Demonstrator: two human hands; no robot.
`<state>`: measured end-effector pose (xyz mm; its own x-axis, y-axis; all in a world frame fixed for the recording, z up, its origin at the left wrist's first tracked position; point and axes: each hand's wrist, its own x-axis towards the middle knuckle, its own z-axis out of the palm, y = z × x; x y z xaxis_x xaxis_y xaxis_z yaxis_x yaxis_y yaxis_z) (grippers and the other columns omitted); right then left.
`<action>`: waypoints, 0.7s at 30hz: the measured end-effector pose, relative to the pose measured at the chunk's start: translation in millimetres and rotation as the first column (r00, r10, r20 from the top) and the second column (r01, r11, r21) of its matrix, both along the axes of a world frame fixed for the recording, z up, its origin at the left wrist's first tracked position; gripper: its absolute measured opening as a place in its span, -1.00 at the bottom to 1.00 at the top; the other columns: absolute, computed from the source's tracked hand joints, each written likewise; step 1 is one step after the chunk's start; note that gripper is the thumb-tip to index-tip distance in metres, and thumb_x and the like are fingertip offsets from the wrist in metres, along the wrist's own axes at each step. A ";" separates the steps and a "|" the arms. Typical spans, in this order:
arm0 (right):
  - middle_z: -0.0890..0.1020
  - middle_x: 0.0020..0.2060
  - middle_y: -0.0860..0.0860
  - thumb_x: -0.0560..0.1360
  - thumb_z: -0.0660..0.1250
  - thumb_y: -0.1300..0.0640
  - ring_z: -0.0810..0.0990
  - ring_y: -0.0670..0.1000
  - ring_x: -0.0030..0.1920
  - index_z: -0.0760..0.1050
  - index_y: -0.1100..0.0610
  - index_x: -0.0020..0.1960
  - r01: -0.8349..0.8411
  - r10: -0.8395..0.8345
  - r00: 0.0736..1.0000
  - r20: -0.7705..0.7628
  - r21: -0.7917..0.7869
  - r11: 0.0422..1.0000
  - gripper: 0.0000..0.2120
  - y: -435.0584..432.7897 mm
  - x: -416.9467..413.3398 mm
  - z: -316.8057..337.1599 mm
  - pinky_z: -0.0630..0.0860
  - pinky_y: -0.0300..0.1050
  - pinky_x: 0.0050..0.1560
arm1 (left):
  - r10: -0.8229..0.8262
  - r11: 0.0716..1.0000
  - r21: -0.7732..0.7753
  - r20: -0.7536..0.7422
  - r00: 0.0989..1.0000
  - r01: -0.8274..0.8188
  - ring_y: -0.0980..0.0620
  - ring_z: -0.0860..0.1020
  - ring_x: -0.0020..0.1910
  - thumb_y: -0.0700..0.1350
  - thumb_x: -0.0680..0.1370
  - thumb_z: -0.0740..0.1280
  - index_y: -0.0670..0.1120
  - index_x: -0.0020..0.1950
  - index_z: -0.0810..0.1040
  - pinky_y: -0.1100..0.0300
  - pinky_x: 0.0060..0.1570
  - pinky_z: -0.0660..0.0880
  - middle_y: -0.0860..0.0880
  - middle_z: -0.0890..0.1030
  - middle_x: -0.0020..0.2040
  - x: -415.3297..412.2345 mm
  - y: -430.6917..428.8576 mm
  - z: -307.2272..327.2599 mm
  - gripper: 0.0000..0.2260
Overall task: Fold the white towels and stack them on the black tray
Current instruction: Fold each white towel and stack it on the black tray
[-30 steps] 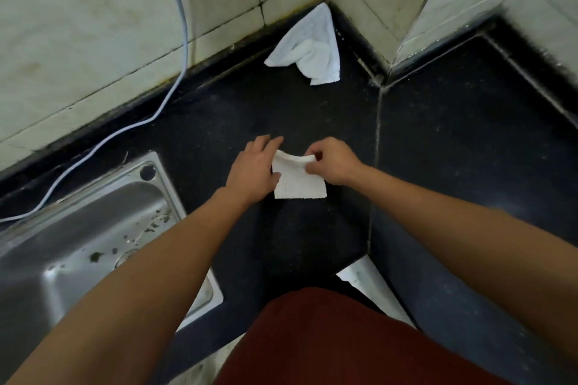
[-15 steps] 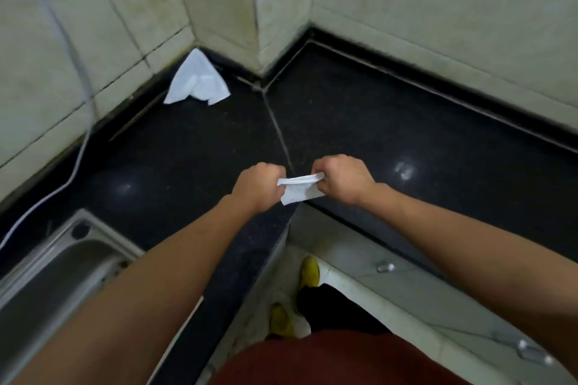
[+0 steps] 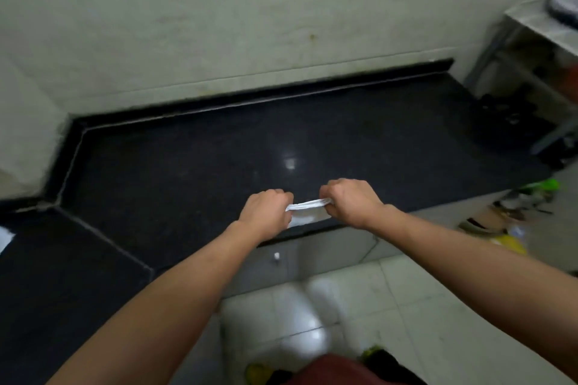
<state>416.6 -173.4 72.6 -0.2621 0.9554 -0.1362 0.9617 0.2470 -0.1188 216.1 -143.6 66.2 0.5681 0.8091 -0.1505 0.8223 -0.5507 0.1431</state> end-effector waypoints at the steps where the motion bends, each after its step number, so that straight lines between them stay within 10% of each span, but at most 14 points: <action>1: 0.58 -0.02 -0.01 0.48 0.23 0.09 0.56 0.10 0.03 0.52 0.00 0.03 0.048 -0.048 0.999 -0.003 0.007 0.999 -0.84 -9.7 30.1 0.0 0.39 -0.07 -0.19 | -0.051 0.999 0.005 -0.004 0.999 0.051 -0.14 0.55 -0.01 -0.07 0.54 0.21 -0.07 0.00 0.51 0.10 -0.21 0.35 -0.06 0.57 0.02 31.5 0.9 -0.5 -0.87; 21: 0.63 0.00 0.02 0.46 0.22 0.06 0.59 0.14 0.05 0.52 0.00 0.02 0.717 -0.718 0.695 0.036 0.033 0.696 -0.82 -193.2 491.9 -2.8 0.39 -0.06 -0.21 | -0.729 0.685 0.041 0.032 0.684 0.728 -0.14 0.54 0.02 -0.02 0.54 0.20 -0.07 0.04 0.49 0.03 -0.11 0.45 -0.06 0.56 0.04 571.1 -55.6 -2.9 -0.82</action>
